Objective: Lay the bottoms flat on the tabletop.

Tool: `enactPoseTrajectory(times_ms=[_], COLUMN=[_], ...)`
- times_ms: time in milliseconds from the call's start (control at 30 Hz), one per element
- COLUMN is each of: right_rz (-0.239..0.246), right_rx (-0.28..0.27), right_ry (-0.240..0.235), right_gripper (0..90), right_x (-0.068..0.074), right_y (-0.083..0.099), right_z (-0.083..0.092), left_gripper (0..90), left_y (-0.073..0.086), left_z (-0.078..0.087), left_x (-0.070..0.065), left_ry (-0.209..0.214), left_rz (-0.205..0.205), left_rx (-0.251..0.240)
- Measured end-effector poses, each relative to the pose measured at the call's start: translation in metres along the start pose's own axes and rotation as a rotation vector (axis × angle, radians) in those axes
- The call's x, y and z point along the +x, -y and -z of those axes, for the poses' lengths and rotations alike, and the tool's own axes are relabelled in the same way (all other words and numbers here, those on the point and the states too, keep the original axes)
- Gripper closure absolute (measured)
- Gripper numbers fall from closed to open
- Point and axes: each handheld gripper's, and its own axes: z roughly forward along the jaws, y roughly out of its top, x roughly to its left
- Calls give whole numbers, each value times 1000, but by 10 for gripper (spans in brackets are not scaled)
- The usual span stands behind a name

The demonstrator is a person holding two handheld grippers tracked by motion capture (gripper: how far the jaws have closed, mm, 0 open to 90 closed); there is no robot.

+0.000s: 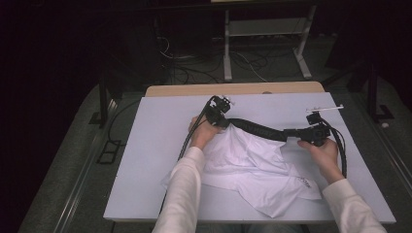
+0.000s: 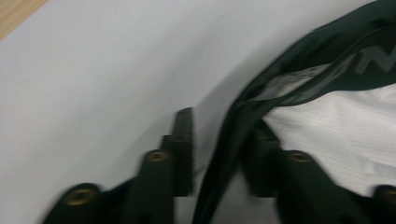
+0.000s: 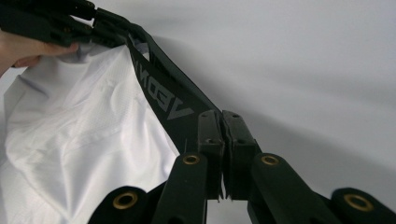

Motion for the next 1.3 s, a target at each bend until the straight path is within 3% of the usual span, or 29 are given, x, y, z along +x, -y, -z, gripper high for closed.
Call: enactPoseTrajectory(times_ms=[100,233,433,500,700,767,967,1100,1200,1233,1300], right_rz=[-22,-36,-29,-31,-32,-44,-60,-61,-64,-65,-68], right_rx=[-3,-6,-12,-13,-12,-16,-22,-19,-17,-17,-14], right_ry=[-2,0,-7,-8,17,20,21,24,22,20,19], right_gripper=[861,860,861,860,861,861,861,861,861,860,861], right_x=[-8,-11,-9,-8,-10,-13,-18,-17,-18,-18,-19], right_y=[1,1,0,0,0,1,1,2,3,3,4], right_z=[-1,-2,-1,-1,2,4,7,6,6,6,6], left_gripper=[532,464,437,438,477,481,473,472,472,471,460], left_y=[5,11,15,17,28,37,60,69,71,72,73], left_z=[4,17,33,37,52,58,69,68,61,59,53], left_x=[3,9,11,13,35,43,61,70,73,74,74], left_ry=[-6,31,-16,-31,-70,-55,-3,61,84,102,191], left_rz=[20,55,16,20,109,162,272,338,369,381,418], left_rx=[-31,-52,-32,-32,-56,-80,-146,-204,-222,-235,-274])
